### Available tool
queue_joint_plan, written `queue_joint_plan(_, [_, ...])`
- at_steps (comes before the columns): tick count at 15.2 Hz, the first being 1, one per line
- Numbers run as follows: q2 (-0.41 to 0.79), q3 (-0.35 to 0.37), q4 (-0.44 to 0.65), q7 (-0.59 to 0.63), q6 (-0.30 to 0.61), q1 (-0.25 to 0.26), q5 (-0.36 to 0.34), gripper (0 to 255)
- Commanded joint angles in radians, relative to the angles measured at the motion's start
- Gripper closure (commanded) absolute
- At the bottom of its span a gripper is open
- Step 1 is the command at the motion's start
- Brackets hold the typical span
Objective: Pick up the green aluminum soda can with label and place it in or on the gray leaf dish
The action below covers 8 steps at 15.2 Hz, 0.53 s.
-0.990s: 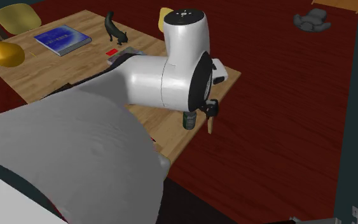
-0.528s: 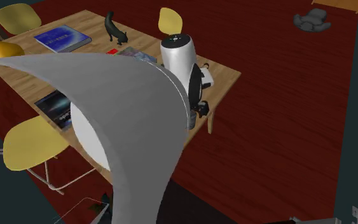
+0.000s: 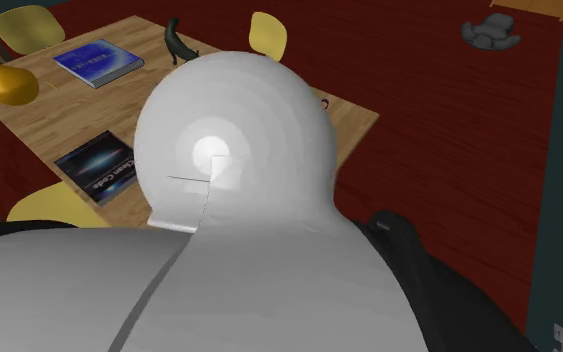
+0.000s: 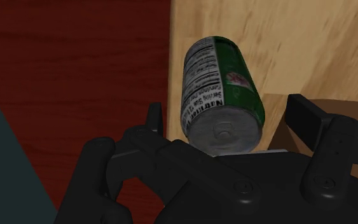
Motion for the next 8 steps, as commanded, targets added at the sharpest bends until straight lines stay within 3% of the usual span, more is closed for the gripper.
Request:
queue_joint_plan(1, [0.028,-0.002,0.0,0.023,0.023,-0.003,-0.032,0])
queue_joint_plan(8, [0.05,-0.006,0.0,0.041,0.04,-0.004,-0.057,0])
